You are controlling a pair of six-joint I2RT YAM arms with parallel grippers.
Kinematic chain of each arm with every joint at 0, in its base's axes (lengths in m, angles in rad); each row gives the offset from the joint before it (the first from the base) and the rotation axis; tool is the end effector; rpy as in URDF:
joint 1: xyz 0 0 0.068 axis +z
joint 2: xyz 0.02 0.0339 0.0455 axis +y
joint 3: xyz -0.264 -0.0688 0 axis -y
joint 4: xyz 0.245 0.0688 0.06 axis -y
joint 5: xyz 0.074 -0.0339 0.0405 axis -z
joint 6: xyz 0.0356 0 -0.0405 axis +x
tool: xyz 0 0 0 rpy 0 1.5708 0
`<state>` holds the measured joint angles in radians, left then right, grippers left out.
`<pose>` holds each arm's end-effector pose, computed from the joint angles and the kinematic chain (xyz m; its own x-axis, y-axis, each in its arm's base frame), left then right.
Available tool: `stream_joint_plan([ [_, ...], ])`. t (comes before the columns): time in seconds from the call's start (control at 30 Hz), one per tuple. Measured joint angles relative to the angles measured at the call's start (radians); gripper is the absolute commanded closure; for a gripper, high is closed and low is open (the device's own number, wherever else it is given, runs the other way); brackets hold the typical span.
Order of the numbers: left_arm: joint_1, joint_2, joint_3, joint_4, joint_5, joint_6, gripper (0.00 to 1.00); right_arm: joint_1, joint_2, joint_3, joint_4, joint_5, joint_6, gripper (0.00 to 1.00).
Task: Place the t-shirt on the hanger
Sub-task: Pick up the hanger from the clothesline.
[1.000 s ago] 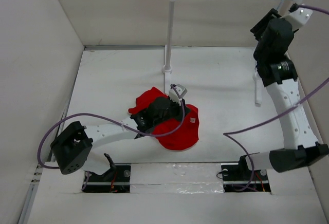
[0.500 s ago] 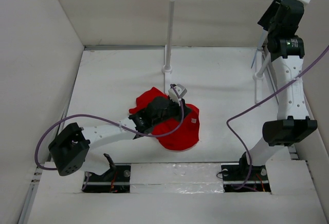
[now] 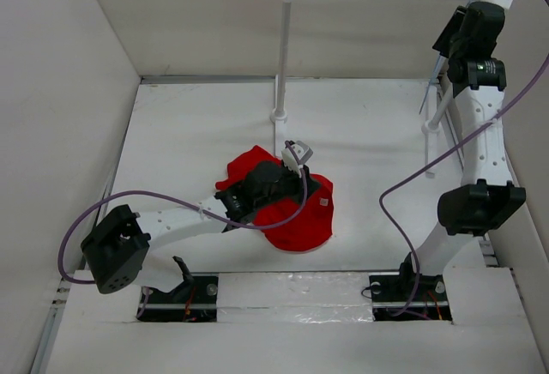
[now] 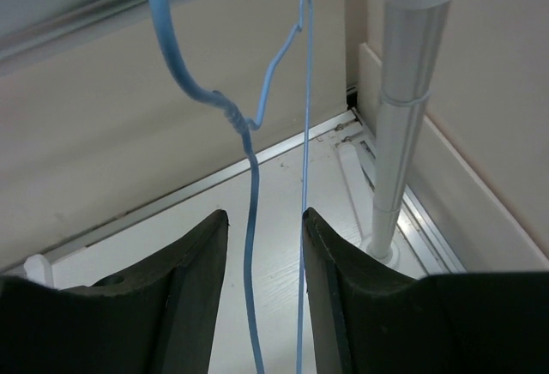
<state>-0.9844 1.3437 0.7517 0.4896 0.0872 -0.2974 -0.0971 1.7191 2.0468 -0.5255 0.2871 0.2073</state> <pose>0.1669 -0.2568 0.2726 -0.3113 -0.0590 -0.9485 0.8226 0.4830 -0.3000 0.3749 -0.0466 0.4890 -0.1154 0.2096 -0.9710 0.4017 0.9039 0.1473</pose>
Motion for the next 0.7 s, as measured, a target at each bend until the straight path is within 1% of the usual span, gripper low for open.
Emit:
stream_joint_plan([
  [0.1, 0.000, 0.000, 0.000, 0.000, 0.004, 0.000, 1.00, 0.002, 0.020, 0.002, -0.001, -0.006, -0.005, 0.59],
  [0.3, 0.000, 0.000, 0.000, 0.000, 0.014, 0.000, 1.00, 0.008, 0.053, 0.008, 0.000, 0.005, -0.015, 0.71],
  [0.4, 0.000, 0.000, 0.000, 0.000, 0.015, 0.000, 1.00, 0.014, 0.055, 0.008, 0.002, 0.020, -0.024, 0.80],
  [0.43, 0.000, 0.000, 0.000, 0.000, 0.016, 0.000, 1.00, 0.017, 0.055, 0.008, 0.003, 0.024, -0.026, 0.85],
  [0.47, 0.000, 0.000, 0.000, 0.000, 0.016, 0.000, 1.00, 0.019, 0.055, 0.008, 0.003, 0.029, -0.028, 0.88],
  [0.57, 0.000, 0.000, 0.000, 0.000, 0.017, 0.000, 1.00, 0.020, 0.055, 0.008, 0.002, 0.039, -0.034, 0.94],
  [0.6, 0.000, 0.000, 0.000, 0.000, 0.018, 0.000, 1.00, 0.021, 0.055, 0.008, 0.003, 0.042, -0.035, 1.00],
  [0.7, 0.000, 0.000, 0.000, 0.000, 0.021, 0.000, 1.00, 0.029, 0.054, 0.008, 0.005, 0.055, -0.043, 1.00],
])
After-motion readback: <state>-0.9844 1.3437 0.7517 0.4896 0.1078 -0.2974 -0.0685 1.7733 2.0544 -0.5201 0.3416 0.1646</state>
